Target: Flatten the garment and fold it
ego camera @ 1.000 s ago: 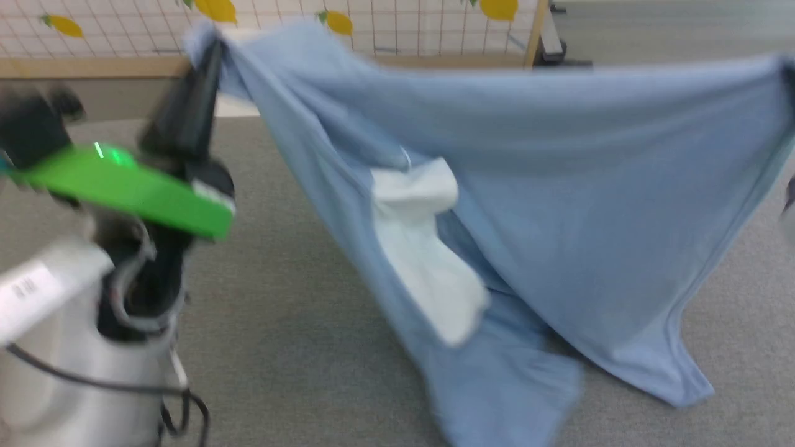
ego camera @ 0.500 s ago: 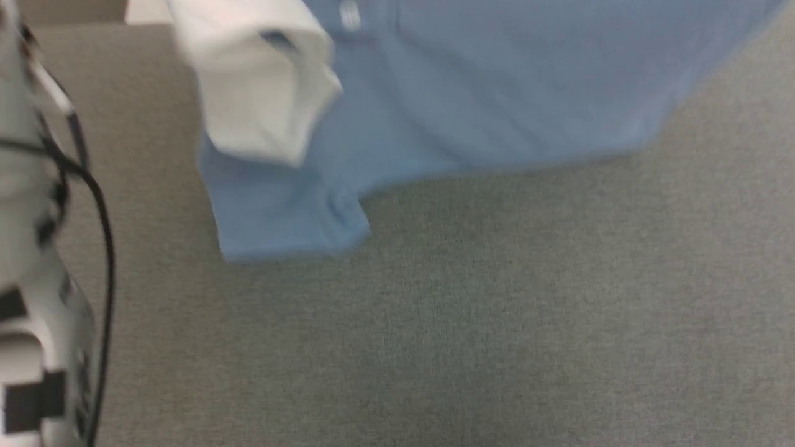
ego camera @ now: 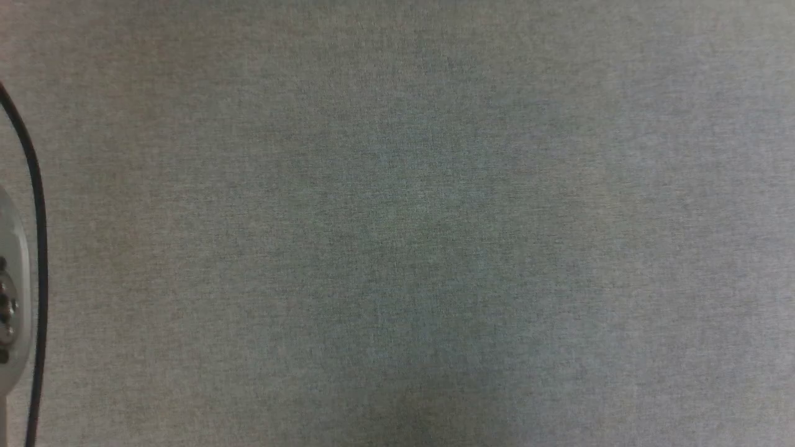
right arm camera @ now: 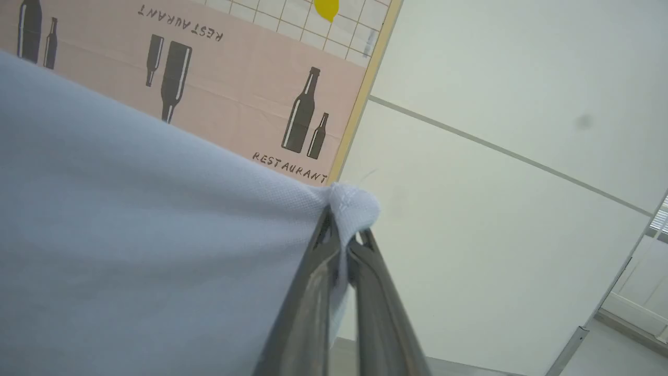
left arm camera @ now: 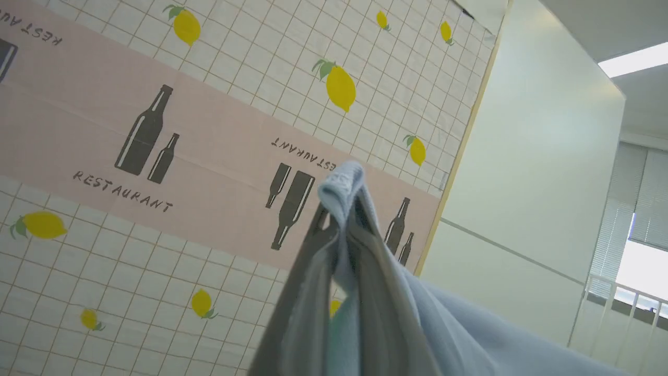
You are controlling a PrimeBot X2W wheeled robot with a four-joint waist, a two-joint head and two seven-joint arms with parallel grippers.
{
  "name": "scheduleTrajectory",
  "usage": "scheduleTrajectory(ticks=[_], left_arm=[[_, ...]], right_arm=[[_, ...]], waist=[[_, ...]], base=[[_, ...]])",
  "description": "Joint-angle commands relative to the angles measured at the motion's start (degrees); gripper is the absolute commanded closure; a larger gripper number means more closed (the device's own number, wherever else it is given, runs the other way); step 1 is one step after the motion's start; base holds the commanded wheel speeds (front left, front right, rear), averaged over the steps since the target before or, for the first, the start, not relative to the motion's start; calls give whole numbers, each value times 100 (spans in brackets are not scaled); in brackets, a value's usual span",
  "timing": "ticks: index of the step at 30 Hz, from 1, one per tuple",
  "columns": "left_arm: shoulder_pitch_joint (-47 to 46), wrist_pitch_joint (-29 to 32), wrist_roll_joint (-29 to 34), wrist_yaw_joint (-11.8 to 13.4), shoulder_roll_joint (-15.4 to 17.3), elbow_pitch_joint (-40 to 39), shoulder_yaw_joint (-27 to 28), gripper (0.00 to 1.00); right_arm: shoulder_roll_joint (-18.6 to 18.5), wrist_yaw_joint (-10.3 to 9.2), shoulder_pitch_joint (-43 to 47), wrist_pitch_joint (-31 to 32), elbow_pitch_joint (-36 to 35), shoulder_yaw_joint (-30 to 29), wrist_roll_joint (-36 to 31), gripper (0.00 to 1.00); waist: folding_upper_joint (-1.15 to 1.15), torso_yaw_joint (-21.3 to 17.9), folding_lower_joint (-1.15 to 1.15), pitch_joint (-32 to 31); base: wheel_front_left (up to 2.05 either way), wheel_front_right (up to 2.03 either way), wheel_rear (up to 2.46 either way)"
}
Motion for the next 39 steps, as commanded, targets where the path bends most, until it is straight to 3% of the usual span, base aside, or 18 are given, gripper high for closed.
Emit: scheduleTrajectory(ticks=[1, 11, 16, 23, 31, 39], left_arm=[[193, -61, 16, -102, 53, 131, -21, 100], [2839, 58, -80, -510, 411, 789, -572, 100], [4402, 253, -325, -552, 633, 551, -813, 100], [6679, 998, -715, -550, 794, -224, -1347, 100], [8665, 1539, -1078, -64, 785, -1194, -1610, 100], [9826, 1703, -1154, 396, 742, -1783, -1810, 100]], right_arm=[[23, -11, 162, -105, 104, 52, -3, 100], [33, -11, 2421, -462, 367, 773, 1022, 100], [-24, -11, 3793, -343, 34, 890, 1404, 100], [-170, -11, 5593, 46, -462, 906, 1725, 100], [-117, -11, 7190, 430, -829, 528, 1684, 100], [28, -11, 8352, 1113, -1079, 309, 1697, 100]], waist=[[0, 59, -1, 74], [0, 338, -1, -741], [0, 421, -1, -1326], [0, 485, -1, -2038], [0, 585, -1, -2499], [0, 645, -1, -2704]], base=[[0, 0, 0], [0, 0, 0], [0, 0, 0], [0, 0, 0], [0, 0, 0], [0, 0, 0]])
